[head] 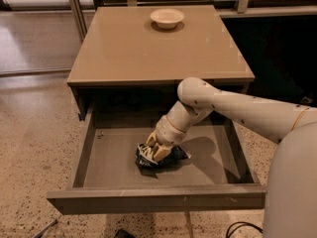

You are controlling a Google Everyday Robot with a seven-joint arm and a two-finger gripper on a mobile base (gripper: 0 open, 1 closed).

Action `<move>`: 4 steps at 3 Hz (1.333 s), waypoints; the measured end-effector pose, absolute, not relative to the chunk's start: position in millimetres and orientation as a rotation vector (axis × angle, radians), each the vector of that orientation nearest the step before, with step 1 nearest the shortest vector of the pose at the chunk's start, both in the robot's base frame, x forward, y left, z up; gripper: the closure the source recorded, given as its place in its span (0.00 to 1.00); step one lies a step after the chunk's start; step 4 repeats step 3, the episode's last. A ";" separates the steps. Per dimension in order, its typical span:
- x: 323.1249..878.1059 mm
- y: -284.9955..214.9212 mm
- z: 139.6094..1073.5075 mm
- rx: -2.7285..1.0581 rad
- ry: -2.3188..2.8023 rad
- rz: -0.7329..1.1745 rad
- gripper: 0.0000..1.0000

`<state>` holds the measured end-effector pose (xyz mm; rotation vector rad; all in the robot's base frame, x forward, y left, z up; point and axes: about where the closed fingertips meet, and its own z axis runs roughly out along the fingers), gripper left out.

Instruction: Place blue chip bag into top drawer

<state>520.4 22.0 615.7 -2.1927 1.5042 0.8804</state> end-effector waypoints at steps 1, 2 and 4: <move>520.4 22.0 615.7 -2.193 1.504 0.880 0.11; 520.4 22.1 615.6 -2.193 1.504 0.881 0.00; 520.4 22.1 615.5 -2.193 1.504 0.881 0.00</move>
Offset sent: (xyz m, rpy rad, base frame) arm 0.0000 0.0000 0.0000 0.0000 0.0000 0.0000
